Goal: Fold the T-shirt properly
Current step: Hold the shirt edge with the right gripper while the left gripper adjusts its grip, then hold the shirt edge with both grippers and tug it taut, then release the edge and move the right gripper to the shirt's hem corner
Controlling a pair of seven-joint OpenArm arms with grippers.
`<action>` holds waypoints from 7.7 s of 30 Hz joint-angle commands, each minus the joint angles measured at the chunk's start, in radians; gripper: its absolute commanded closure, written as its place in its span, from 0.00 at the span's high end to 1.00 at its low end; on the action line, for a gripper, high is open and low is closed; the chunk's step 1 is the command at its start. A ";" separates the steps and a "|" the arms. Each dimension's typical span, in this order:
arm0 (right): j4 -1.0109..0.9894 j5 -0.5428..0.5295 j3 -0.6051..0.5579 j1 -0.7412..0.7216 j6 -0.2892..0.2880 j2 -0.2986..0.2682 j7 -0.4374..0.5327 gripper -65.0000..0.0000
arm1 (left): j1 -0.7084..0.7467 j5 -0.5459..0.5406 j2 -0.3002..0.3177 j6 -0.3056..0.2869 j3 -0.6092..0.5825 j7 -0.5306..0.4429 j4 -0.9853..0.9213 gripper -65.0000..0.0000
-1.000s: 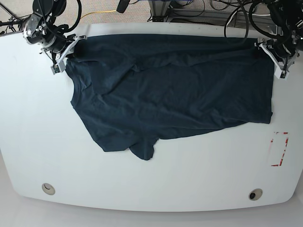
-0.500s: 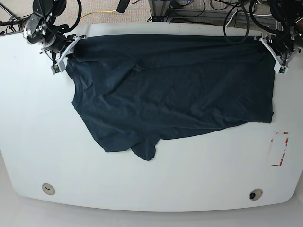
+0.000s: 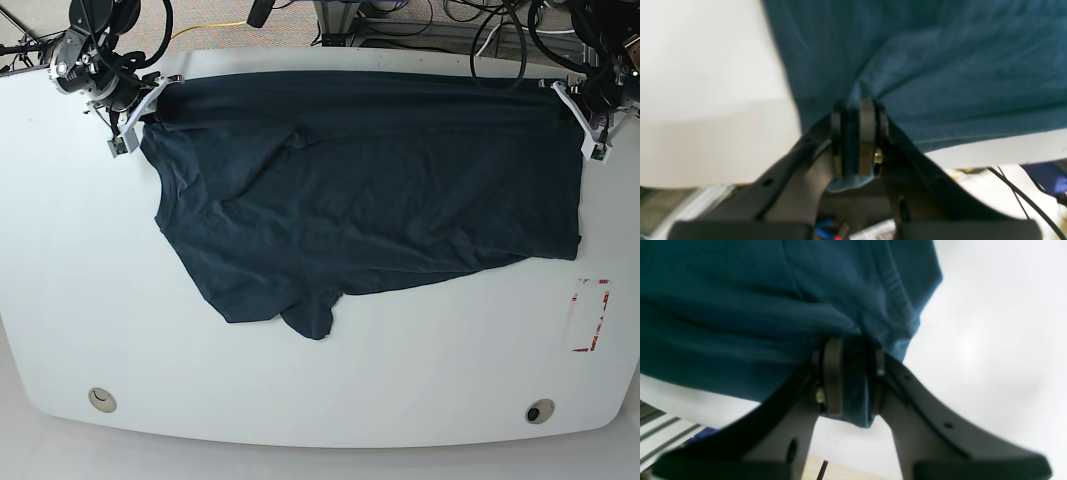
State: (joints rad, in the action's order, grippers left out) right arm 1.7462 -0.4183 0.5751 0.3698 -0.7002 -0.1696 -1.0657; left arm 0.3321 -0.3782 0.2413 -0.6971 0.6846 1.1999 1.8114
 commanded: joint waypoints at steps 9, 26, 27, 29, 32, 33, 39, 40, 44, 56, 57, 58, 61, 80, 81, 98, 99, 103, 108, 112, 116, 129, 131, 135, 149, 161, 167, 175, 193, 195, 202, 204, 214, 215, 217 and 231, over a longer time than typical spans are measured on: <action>-0.007 0.043 -0.002 0.010 0.002 -0.002 -0.052 0.18 | -0.031 0.008 0.043 -0.001 -0.053 -0.012 0.061 0.10; -0.009 0.042 -0.002 0.013 0.002 0.000 -0.052 0.18 | -0.087 0.009 0.096 -0.001 -0.058 -0.013 0.032 0.24; -0.009 0.043 -0.002 0.015 0.002 0.000 -0.052 0.18 | -0.087 0.012 0.097 -0.001 -0.053 -0.013 0.032 0.30; -0.009 0.043 -0.002 0.015 0.002 0.000 -0.052 0.18 | -0.087 0.040 0.102 -0.001 -0.053 -0.013 0.034 0.44; -0.009 0.043 -0.002 0.010 0.002 0.000 -0.052 0.18 | -0.101 0.087 0.096 -0.001 -0.053 -0.015 0.041 0.61; -0.009 0.043 -0.002 0.010 0.002 0.000 -0.052 0.18 | -0.113 0.094 0.094 -0.001 -0.052 -0.013 0.044 0.64; -0.009 0.043 -0.002 0.010 0.002 0.000 -0.052 0.18 | -0.143 0.106 0.094 -0.001 -0.038 -0.012 0.047 0.66; -0.009 0.043 -0.002 0.010 0.002 0.000 -0.052 0.18 | -0.143 0.104 0.092 -0.001 -0.044 -0.012 0.046 0.66; -0.009 0.043 -0.002 0.010 0.002 0.000 -0.052 0.18 | -0.138 0.104 0.060 -0.001 -0.067 -0.012 0.032 0.66; -0.015 0.043 -0.002 0.011 0.002 0.002 -0.052 0.18 | -0.090 0.103 0.051 -0.001 -0.113 -0.015 -0.074 0.66; -0.021 0.040 -0.002 0.008 0.002 0.002 -0.052 0.18 | -0.089 0.100 0.051 -0.001 -0.113 -0.015 -0.072 0.66; -0.024 0.039 -0.002 0.008 0.002 0.002 -0.052 0.18 | -0.089 0.100 0.051 -0.001 -0.113 -0.013 -0.071 0.66; -0.044 0.037 -0.002 0.010 0.002 0.002 -0.052 0.18 | -0.067 0.100 0.053 -0.001 -0.113 -0.013 -0.071 0.66; -0.062 0.037 -0.002 0.005 0.002 0.002 -0.052 0.18 | -0.072 0.101 0.057 -0.001 -0.102 -0.015 -0.112 0.06; -0.062 0.037 -0.002 0.005 0.002 0.002 -0.052 0.18 | -0.072 0.100 0.056 -0.001 -0.092 -0.013 -0.089 0.05; -0.062 0.040 -0.002 -0.001 0.002 0.002 -0.052 0.18 | -0.090 0.109 0.059 -0.001 -0.078 -0.013 0.031 0.04; -0.062 0.039 -0.002 -0.001 0.002 0.002 -0.052 0.18 | -0.097 0.109 0.059 -0.001 -0.078 -0.013 0.017 0.04; -0.062 0.037 -0.002 -0.001 0.002 0.002 -0.052 0.18 | -0.138 0.161 0.059 -0.001 -0.078 -0.015 -0.046 0.05; -0.062 0.037 -0.002 -0.001 0.002 0.002 -0.052 0.18 | -0.193 0.210 0.059 -0.001 -0.084 -0.015 -0.094 0.05; -0.062 0.037 -0.002 -0.001 0.002 0.002 -0.052 0.18 | -0.212 0.212 0.086 -0.001 -0.085 -0.015 -0.109 0.10; -0.062 0.037 -0.002 -0.001 0.002 0.002 -0.052 0.18 | -0.215 0.212 0.106 -0.001 -0.118 -0.013 -0.100 0.28; 0.033 0.035 0.003 0.004 0.002 0.000 -0.060 0.25 | -0.164 0.206 0.079 -0.001 -0.081 -0.009 0.020 0.49; 0.076 0.035 0.003 0.007 0.002 0.000 -0.063 0.38 | -0.164 0.206 0.057 -0.001 -0.082 -0.009 0.020 0.49; 0.142 0.035 0.007 0.004 0.002 -0.002 -0.106 0.68 | -0.159 0.209 0.033 -0.001 -0.082 -0.009 0.017 0.49; 0.197 0.046 0.016 -0.151 0.002 -0.031 -0.123 0.81 | -0.158 0.209 0.020 -0.001 -0.082 -0.009 0.018 0.48; -0.052 0.046 0.013 -0.490 0.002 -0.037 -0.178 0.81 | -0.156 0.212 0.020 -0.001 -0.082 -0.009 0.018 0.48; -0.245 0.046 0.012 -0.668 0.002 -0.043 -0.160 0.81 | -0.156 0.212 0.020 -0.001 -0.082 -0.009 0.015 0.48; -0.533 0.046 -0.099 -0.857 0.002 -0.087 -0.025 0.81 | -0.156 0.212 0.017 -0.001 -0.082 -0.009 0.015 0.48; -1.199 0.048 -0.399 -1.098 0.002 -0.155 0.482 0.81 | -0.156 0.212 0.016 -0.001 -0.079 -0.009 0.017 0.48; -1.215 0.048 -0.415 -1.098 0.002 -0.160 0.513 0.81 | -0.156 0.212 0.016 -0.001 -0.079 -0.009 0.018 0.48; -1.219 0.111 -0.419 -1.084 0.002 -0.169 0.589 0.81 | -0.156 0.210 0.016 -0.001 -0.079 -0.009 0.018 0.48; -1.219 0.128 -0.419 -1.073 0.002 -0.161 0.591 0.81 | -0.156 0.210 0.016 -0.001 -0.079 -0.009 0.018 0.48; -1.216 0.137 -0.418 -1.041 0.002 -0.091 0.594 0.81 | -0.156 0.210 0.016 -0.001 -0.079 -0.009 0.018 0.48; -1.216 0.137 -0.418 -1.038 0.002 -0.084 0.594 0.81 | -0.156 0.210 0.016 -0.001 -0.079 -0.009 0.018 0.48; -1.216 0.137 -0.418 -1.038 0.002 -0.075 0.595 0.81 | -0.156 0.210 0.016 -0.001 -0.079 -0.009 0.018 0.48; -1.215 0.138 -0.418 -1.041 0.002 -0.051 0.620 0.09 | -0.230 0.213 0.016 -0.001 -0.070 -0.009 0.012 0.55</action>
State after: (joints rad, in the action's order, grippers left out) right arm 0.5198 -0.2649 0.1558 -0.6334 -0.6918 -0.2108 -0.4702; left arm 0.1425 -0.1612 0.2401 -0.6979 0.6041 1.2079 1.8088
